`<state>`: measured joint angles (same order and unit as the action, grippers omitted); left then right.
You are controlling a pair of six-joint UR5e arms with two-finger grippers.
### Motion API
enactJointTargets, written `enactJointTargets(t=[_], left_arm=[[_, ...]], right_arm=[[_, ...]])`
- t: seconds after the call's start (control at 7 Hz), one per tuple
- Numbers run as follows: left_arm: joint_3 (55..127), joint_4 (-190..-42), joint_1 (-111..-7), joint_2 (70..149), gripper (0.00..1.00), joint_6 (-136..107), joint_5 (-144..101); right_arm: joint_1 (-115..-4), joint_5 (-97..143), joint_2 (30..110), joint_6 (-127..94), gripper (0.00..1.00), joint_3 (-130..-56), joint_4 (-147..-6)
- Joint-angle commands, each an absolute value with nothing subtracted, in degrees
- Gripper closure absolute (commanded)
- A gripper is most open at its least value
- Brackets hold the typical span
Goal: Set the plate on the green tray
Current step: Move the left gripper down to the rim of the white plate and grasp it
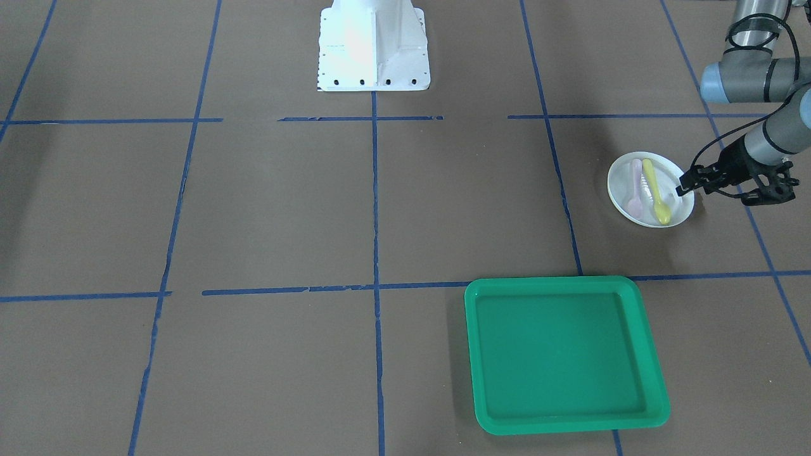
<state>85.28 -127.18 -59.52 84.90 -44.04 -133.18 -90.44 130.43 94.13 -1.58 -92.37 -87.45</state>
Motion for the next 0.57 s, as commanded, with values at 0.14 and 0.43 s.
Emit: enactJointTargets(t=[0.14,0.43], left_arm=[[94.16,-127.18,-59.76,84.82,1.00,-49.19,-133.77],[97.47,-127.18,-60.46,89.69,1.00,-59.61,-138.06]], right_arm=[[-90.44,130.43,94.13,-1.58,0.00,-92.37,-87.45],[-90.44,130.43,94.13,-1.58,0.00,-92.37,-87.45]])
